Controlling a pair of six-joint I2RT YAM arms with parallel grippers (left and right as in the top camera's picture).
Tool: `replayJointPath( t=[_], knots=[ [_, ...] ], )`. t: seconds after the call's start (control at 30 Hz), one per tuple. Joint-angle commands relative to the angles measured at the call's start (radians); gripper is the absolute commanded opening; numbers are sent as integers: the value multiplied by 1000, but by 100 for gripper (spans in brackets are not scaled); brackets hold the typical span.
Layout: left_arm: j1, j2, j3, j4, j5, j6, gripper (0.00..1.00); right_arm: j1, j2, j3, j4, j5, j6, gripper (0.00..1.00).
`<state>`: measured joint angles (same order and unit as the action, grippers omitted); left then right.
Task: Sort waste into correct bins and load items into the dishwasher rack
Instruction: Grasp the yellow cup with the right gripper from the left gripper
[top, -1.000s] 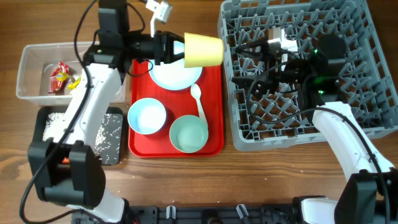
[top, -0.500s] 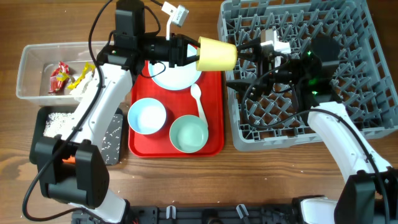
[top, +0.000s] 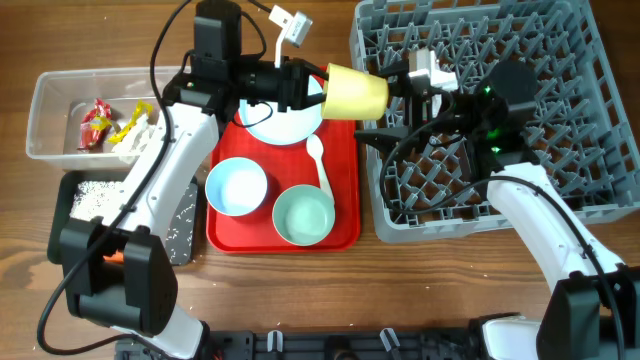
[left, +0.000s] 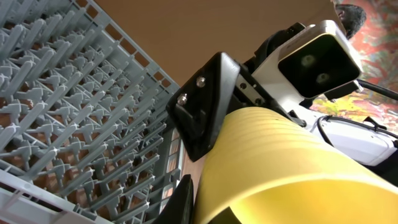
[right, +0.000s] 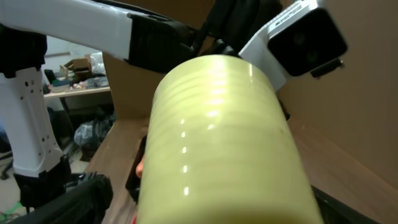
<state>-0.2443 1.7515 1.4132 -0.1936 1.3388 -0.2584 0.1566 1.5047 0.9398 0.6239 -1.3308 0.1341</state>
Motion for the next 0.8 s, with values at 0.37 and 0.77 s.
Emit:
replayJointPath(
  t=[0.37, 0.77],
  knots=[
    [-14, 11, 6, 3, -16, 19, 7, 14, 7, 16, 37, -32, 6, 71],
    [-14, 11, 6, 5, -17, 19, 4, 14, 10, 16, -2, -32, 7, 84]
  ],
)
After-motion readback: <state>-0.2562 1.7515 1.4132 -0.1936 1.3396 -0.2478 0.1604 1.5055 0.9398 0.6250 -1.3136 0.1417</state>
